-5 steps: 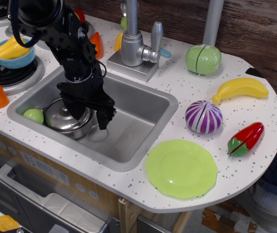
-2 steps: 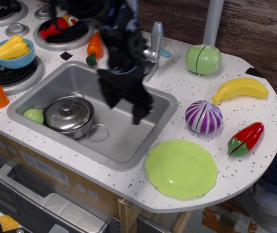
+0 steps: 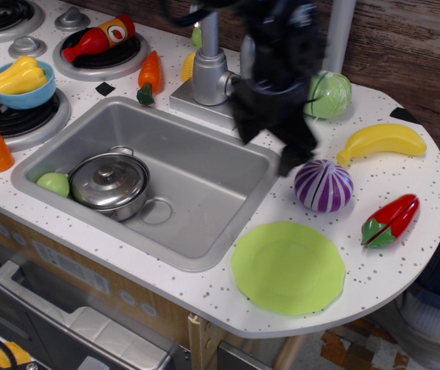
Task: Put banana on plate
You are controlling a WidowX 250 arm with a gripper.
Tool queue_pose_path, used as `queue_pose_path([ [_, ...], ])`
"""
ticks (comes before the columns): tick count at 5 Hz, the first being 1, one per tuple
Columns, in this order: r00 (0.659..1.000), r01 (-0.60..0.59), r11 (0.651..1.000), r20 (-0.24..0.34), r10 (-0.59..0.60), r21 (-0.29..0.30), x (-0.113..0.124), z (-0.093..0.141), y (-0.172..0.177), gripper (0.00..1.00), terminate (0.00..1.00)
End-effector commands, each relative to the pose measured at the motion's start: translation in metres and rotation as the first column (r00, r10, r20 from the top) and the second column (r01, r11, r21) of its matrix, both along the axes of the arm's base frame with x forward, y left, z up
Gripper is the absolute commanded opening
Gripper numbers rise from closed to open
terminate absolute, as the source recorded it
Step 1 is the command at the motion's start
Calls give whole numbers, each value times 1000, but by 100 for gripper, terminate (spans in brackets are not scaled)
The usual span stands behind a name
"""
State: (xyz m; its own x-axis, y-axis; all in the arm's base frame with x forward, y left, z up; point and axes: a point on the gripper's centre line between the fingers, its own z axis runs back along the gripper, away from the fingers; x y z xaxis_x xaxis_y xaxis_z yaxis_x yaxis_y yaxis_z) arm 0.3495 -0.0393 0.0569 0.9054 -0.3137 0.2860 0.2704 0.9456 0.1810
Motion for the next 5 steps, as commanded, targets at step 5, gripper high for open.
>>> queue_pose_path([
  [5, 980, 176, 984, -95, -177, -14, 71, 22, -54, 100, 0],
])
